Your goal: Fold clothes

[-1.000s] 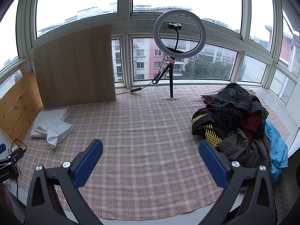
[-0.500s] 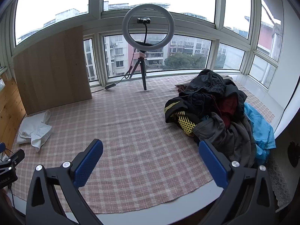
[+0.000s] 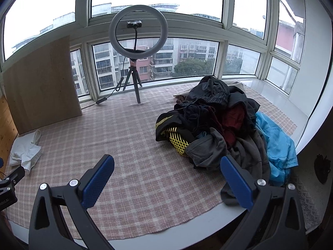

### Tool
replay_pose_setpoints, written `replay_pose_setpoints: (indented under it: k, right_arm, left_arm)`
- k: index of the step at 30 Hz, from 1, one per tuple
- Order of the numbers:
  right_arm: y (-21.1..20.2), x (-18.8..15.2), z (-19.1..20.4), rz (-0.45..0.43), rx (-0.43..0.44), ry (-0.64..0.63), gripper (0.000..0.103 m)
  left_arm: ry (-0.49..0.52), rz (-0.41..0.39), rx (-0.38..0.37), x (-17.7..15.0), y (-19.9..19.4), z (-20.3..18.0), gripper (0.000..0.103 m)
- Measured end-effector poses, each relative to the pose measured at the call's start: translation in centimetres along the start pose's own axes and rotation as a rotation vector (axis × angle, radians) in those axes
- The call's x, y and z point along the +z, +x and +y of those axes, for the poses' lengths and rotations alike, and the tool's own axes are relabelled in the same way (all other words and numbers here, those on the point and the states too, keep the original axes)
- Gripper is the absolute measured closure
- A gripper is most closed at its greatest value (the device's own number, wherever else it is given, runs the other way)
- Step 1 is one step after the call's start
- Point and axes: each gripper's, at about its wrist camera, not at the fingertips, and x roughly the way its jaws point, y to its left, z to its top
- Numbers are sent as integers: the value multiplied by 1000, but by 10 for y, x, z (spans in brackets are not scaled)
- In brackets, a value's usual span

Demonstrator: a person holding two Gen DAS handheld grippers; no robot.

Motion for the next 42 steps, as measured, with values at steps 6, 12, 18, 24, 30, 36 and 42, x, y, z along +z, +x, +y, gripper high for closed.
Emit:
replay_pose_setpoints:
  k: [6, 12, 18, 24, 30, 36, 42]
  right_arm:
    - [19, 22, -37, -24, -3, -5, 0]
    - [50, 42, -73, -36, 5, -4, 0]
    - [116, 65, -151, -69, 44, 23, 0]
    - [207, 115, -237, 5, 57, 65, 0]
    - [310, 167, -240, 194, 188, 38, 0]
    - [370, 177, -209, 305, 132, -127, 1]
    - [358, 195, -238, 266, 294, -35, 82]
  left_arm:
    - [-4, -14, 4, 20, 9, -38, 1]
    - [6, -18, 13, 42, 27, -73, 1]
    - [1, -36, 39, 81, 47, -91, 1]
    - [-9, -96, 131, 129, 56, -94, 1]
    - [-18, -70, 172, 149, 74, -100, 1]
    - [-11, -33, 224, 144, 84, -101, 1]
    - [-19, -16, 256, 139, 86, -91, 1]
